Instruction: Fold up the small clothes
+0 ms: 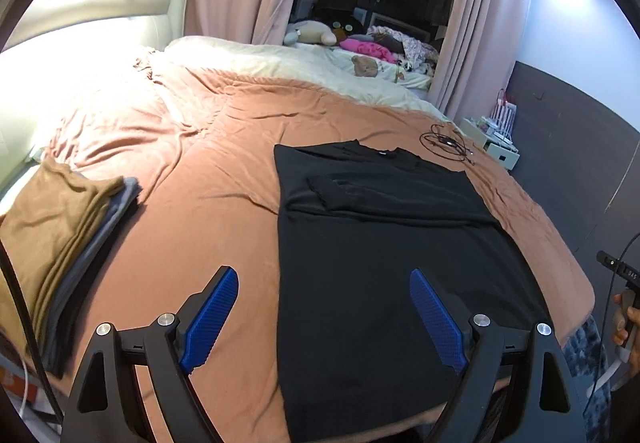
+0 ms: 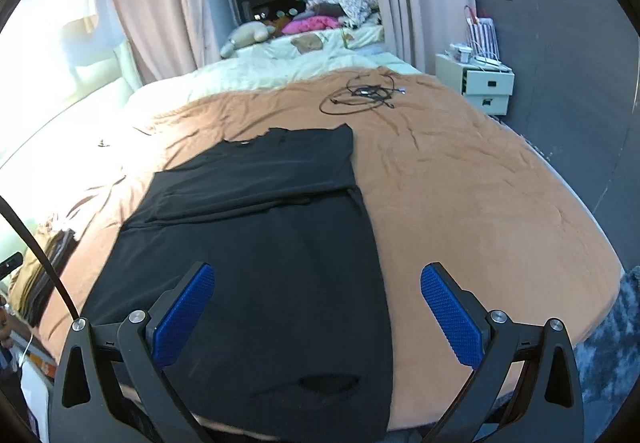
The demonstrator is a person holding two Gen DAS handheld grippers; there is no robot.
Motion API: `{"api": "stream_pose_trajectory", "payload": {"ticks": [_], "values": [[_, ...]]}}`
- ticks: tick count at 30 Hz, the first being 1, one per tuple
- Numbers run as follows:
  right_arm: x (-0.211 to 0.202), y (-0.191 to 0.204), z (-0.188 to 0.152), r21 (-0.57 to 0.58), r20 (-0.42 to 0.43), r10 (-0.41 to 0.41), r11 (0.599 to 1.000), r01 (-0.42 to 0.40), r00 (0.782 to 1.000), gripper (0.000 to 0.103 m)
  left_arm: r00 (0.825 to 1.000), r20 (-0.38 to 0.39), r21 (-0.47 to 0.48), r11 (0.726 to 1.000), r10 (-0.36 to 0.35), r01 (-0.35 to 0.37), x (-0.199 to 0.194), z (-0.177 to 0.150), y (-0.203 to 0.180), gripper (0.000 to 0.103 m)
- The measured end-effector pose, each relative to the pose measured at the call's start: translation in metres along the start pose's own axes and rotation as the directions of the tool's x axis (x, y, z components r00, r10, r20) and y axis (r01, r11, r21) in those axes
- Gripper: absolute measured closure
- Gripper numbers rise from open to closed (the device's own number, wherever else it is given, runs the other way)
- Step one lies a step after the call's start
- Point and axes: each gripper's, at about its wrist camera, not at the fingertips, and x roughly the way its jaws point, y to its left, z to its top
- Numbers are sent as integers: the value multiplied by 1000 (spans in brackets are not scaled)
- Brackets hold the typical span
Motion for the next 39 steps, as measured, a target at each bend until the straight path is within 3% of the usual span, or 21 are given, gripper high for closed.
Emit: {"api": "stream_pose_trajectory", "payload": {"ticks": [4, 13, 17, 19, 20, 22, 27, 31, 33, 35, 39], "values": [[-26, 4, -26, -16, 6, 13, 1000, -13, 1000, 0, 1000, 26, 10, 1000, 1, -1, -32, -19, 0, 0], [-58, -22, -71, 66, -29, 50, 997, -48, 998, 0, 999, -17, -11, 999, -46, 46, -59, -59, 12, 0], [-58, -46, -82, 112, -23, 132, 985, -129, 991, 0, 996, -56, -44, 997, -66, 64, -43, -74, 27, 0], [-53, -61, -90, 136, -38, 120, 984, -114, 992, 1, 995, -78, -78, 995, -68, 61, -29, -80, 36, 3], [-48, -68, -93, 148, -47, 115, 983, -107, 992, 4, 993, -90, -99, 993, -75, 66, -22, -83, 41, 10], [-38, -80, -97, 180, -74, 123, 978, -108, 990, 23, 989, -116, -138, 988, -93, 77, -7, -88, 49, 19], [-5, -106, -99, 251, -129, 167, 959, -131, 977, 25, 970, -200, -215, 972, -140, 96, 37, -100, 59, 35], [20, -120, -88, 305, -133, 228, 935, -179, 964, 25, 954, -247, -260, 960, -171, 105, 68, -108, 62, 37], [29, -126, -87, 317, -142, 238, 930, -184, 961, 25, 941, -276, -292, 950, -195, 111, 82, -112, 64, 45], [41, -132, -83, 334, -154, 244, 925, -182, 958, 25, 930, -305, -316, 943, -206, 105, 95, -115, 66, 47], [60, -141, -78, 371, -175, 285, 906, -205, 942, 36, 912, -337, -366, 925, -235, 104, 112, -120, 70, 51]]}}
